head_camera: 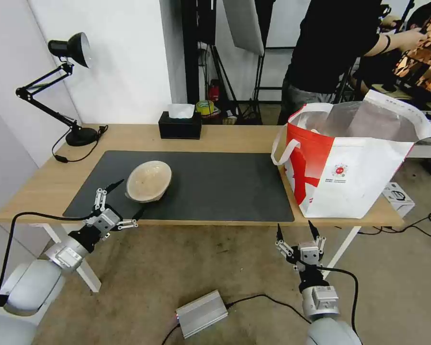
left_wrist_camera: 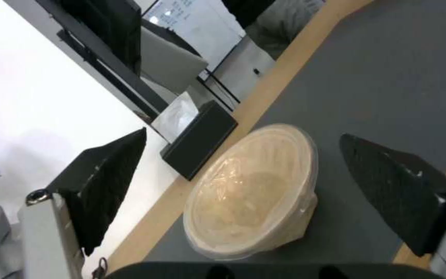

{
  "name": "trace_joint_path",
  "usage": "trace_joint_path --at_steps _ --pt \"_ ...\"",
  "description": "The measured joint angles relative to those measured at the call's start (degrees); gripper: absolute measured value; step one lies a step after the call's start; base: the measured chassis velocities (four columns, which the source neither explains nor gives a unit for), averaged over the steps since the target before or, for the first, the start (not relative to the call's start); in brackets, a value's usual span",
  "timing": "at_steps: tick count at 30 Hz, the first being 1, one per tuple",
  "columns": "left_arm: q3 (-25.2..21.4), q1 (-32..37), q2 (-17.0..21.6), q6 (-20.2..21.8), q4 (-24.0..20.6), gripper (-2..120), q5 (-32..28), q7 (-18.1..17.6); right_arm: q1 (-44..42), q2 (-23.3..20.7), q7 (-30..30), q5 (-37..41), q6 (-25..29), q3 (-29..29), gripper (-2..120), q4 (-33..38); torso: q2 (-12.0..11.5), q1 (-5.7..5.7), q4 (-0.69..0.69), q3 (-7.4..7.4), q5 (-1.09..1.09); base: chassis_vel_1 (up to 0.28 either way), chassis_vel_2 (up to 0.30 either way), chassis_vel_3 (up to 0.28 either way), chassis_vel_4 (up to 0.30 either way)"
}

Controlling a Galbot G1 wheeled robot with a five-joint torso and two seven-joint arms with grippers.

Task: Pick up the trash from the table and place it into the takeout bag.

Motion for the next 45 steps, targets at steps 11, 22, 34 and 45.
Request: trace_joint_path --at_steps 11,22,34,45 --pt "2.0 -2.1 0.1 -0.2 2.5 100 0.3 1.4 0.4 0.3 0.0 0.0 0.0 -0.2 88 -0.5 0.0 0.0 0.0 0.0 0.0 0.0 0.0 0.0 0.0" --pt "3.5 -4.2 0.3 -0.4 5.3 100 0.6 1.6 0.9 0.5 0.0 0.0 0.0 -0.3 88 -1.1 0.0 0.0 0.0 -0.01 0.0 0.0 0.0 0.0 0.0" --pt "5.2 -7.6 1.3 -0.8 9.4 100 0.7 1.7 1.2 0.8 -0.1 -0.1 -0.1 -0.5 88 -1.8 0.0 0.0 0.0 0.0 0.0 0.0 0.0 0.0 0.0" --pt "6.5 -10.4 2.5 -0.9 11.7 100 0.5 1.7 1.1 0.9 -0.1 -0.2 -0.1 -0.5 88 -1.8 0.0 0.0 0.0 0.0 0.0 0.0 0.0 0.0 0.0"
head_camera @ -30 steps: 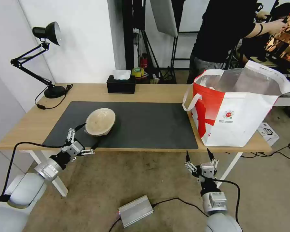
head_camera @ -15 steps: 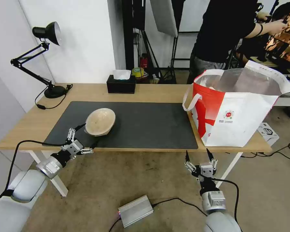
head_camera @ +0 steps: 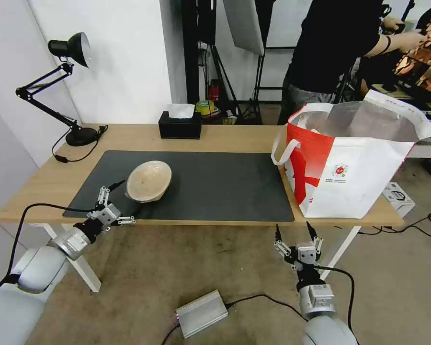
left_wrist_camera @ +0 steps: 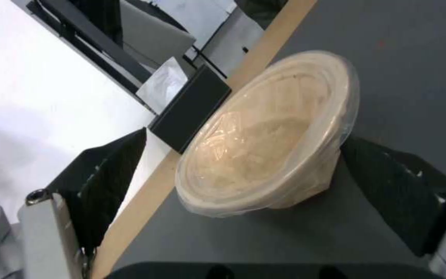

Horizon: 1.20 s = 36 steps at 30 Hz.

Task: Pick up the trash from the table and place it into the takeout bag.

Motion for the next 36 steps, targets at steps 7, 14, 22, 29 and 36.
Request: trace_joint_path --at_steps 7,14,22,29,36 --pt "0.9 -1.0 0.3 0.0 0.9 100 0.0 0.0 0.0 0.1 0.0 0.0 0.0 0.0 88 0.0 0.0 0.0 0.0 0.0 0.0 0.0 0.0 0.0 0.0" --pt "1.3 -1.5 0.3 0.0 1.4 100 -0.1 0.0 0.0 0.3 0.0 -0.1 0.0 0.0 88 -0.3 0.0 0.0 0.0 0.0 0.0 0.0 0.0 0.0 0.0" --pt "1.7 -2.2 0.4 -0.3 2.1 100 -0.1 0.1 0.2 0.3 0.0 -0.1 0.1 0.0 88 -0.5 0.0 -0.01 0.0 0.0 0.0 0.0 0.0 0.0 0.0" --pt "1.9 -2.7 0.3 -0.3 2.1 100 -0.1 0.1 0.5 0.4 0.0 -0.2 0.2 0.0 88 -0.9 0.0 -0.01 0.0 0.0 0.0 0.0 0.0 0.0 0.0" --pt "2.7 -3.7 0.3 -0.3 2.8 96 -0.1 0.1 0.8 0.5 0.0 -0.2 0.2 -0.2 88 -1.2 0.0 -0.01 0.0 0.0 0.0 0.0 0.0 0.0 0.0"
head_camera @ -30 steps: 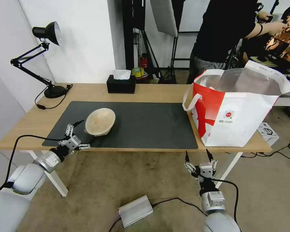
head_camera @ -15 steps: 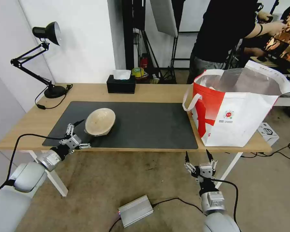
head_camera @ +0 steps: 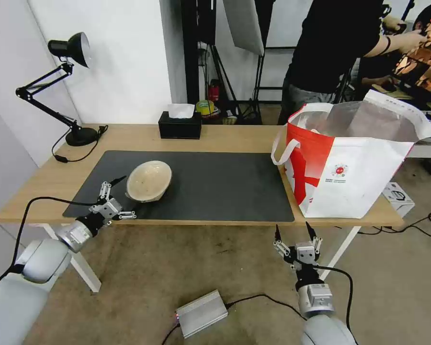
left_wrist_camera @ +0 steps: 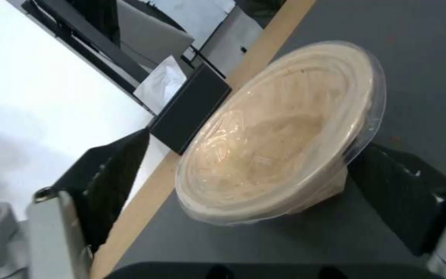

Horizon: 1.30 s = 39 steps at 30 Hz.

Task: Pick up the trash from the table and place it into the takeout bag.

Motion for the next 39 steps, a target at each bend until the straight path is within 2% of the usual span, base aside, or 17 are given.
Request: trace_joint_path --at_steps 4,6,8,11,36,39 --pt "0.7 -0.8 0.0 0.0 0.3 80 0.0 0.0 0.0 0.0 0.0 0.0 0.0 0.0 88 -0.1 0.0 0.0 0.0 0.0 0.0 0.0 0.0 0.0 0.0" --pt "0.8 -0.9 0.0 0.0 0.4 77 0.0 0.0 0.1 0.1 0.0 0.0 0.0 0.0 88 -0.2 0.0 0.0 0.0 0.0 0.0 0.0 0.0 0.0 0.0" --pt "1.2 -1.2 -0.1 0.0 0.5 67 0.0 0.0 0.2 0.2 0.0 0.0 0.0 0.0 88 -0.3 0.0 0.0 0.0 0.0 0.0 0.0 0.0 0.0 0.0" --pt "1.5 -1.3 -0.2 0.0 0.7 60 0.0 0.0 0.2 0.4 0.0 -0.1 0.0 -0.1 88 -0.4 0.0 0.0 0.0 0.0 0.0 0.0 0.0 0.0 0.0" --pt "4.2 -3.2 -0.4 -0.3 2.4 56 0.0 0.2 0.2 0.7 0.0 -0.4 0.2 -0.2 87 -0.7 0.0 0.01 0.0 0.0 0.0 0.0 0.0 0.0 0.0" --pt "4.6 -3.5 -0.3 -0.4 2.5 50 -0.1 0.4 0.2 0.8 0.0 -0.5 0.2 -0.2 88 -0.7 0.0 0.01 0.0 0.0 0.0 0.0 0.0 0.0 0.0"
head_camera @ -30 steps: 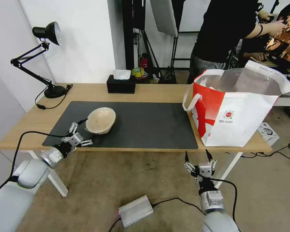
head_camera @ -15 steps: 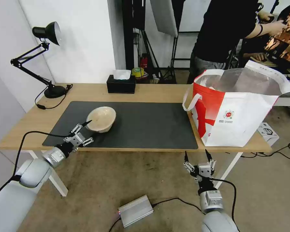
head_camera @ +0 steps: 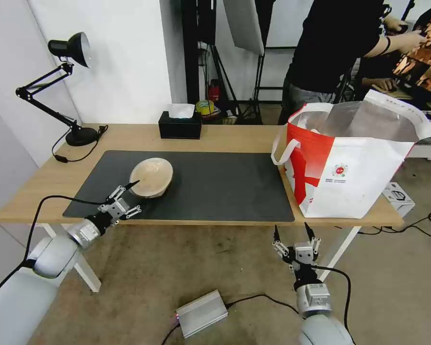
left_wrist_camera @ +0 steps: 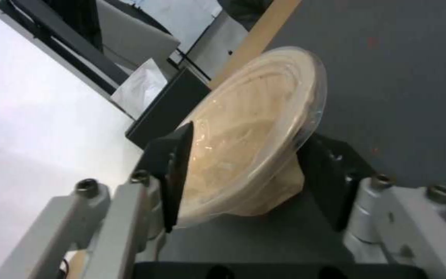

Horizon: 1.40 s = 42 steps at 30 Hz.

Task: Pick up the trash from the table and place it into the takeout bag.

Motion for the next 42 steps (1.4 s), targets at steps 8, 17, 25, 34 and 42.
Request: trace_joint_path --at_steps 8,17,25,34,42 --pt "0.1 -0.2 0.2 -0.1 0.0 34 -0.3 1.0 -0.1 0.0 0.0 -0.1 0.0 0.0 87 0.2 0.0 0.0 0.0 0.0 0.0 0.0 0.0 0.0 0.0" --pt "-0.3 0.0 0.5 -0.1 0.0 21 -0.4 1.1 -0.1 0.0 0.0 -0.2 0.0 0.0 87 0.2 0.0 0.0 0.0 0.0 0.0 0.0 0.0 0.0 0.0" --pt "-0.4 0.0 0.7 -0.1 0.2 16 -0.7 1.2 -0.1 -0.1 0.0 -0.2 0.0 0.0 87 0.2 0.0 0.0 0.0 0.0 0.0 0.0 0.0 0.0 0.0" --pt "-0.4 -0.1 0.8 -0.1 0.7 5 -1.0 1.3 -0.1 -0.1 0.0 -0.2 0.1 0.2 87 0.2 0.0 0.0 0.0 0.0 0.0 0.0 0.0 0.0 0.0" --pt "-0.4 -0.1 1.0 -0.1 0.5 0 -1.2 1.4 -0.1 -0.2 0.0 -0.1 0.1 0.2 87 0.2 0.0 0.0 0.0 0.0 0.0 0.0 0.0 0.0 0.0"
